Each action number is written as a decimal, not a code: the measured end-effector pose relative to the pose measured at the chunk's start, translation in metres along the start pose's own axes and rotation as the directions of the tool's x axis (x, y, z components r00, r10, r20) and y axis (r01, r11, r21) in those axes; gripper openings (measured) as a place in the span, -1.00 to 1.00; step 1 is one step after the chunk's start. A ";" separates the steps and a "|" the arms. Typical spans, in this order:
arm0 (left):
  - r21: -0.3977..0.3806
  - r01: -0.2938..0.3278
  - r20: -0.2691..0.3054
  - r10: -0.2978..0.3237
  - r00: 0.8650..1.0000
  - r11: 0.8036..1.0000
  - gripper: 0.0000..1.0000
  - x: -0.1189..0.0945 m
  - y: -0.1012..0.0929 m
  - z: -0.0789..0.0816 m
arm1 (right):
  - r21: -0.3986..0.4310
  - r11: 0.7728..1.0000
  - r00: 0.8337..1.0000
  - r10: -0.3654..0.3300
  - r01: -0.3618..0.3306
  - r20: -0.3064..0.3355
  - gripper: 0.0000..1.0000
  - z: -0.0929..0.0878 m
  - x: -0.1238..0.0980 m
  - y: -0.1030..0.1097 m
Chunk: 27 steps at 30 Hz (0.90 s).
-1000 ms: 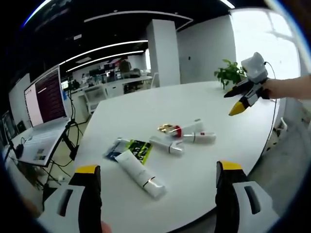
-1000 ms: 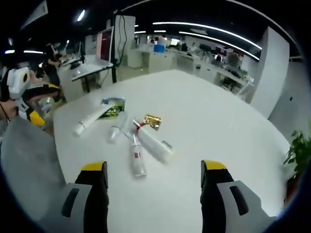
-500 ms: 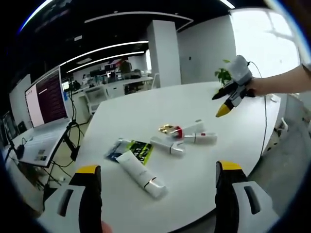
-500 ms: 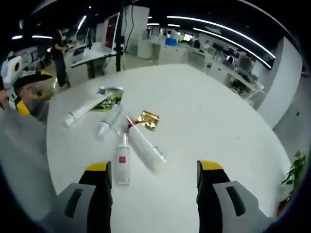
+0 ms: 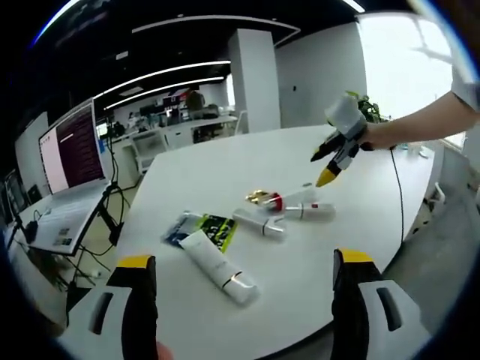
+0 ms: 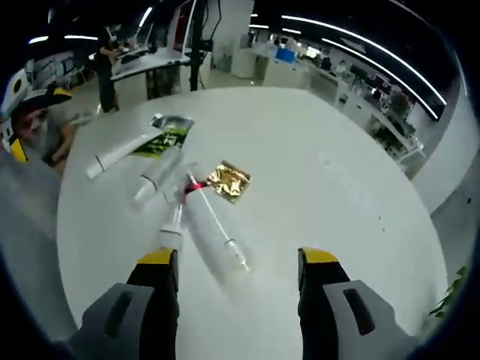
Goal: Arrange the skincare products in the storage area until every visible bottle or jar stands upright without overlapping.
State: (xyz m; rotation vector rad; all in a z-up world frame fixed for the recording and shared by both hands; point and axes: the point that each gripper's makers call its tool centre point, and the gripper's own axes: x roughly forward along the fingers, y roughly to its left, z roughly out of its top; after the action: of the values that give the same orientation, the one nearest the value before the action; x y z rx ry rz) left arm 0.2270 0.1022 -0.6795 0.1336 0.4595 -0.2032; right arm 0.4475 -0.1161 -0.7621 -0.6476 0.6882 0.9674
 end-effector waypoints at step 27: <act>-0.027 -0.040 -0.003 0.040 0.999 0.999 0.83 -0.002 0.011 -0.003 | -0.201 0.966 0.984 0.142 -0.162 -0.108 0.06 0.010 0.065 0.013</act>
State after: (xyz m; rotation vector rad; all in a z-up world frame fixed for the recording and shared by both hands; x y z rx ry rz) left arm 0.2269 0.1141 -0.6801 0.1162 0.4616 -0.1575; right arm 0.4640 -0.0700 -0.8079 -0.8385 0.7317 1.1681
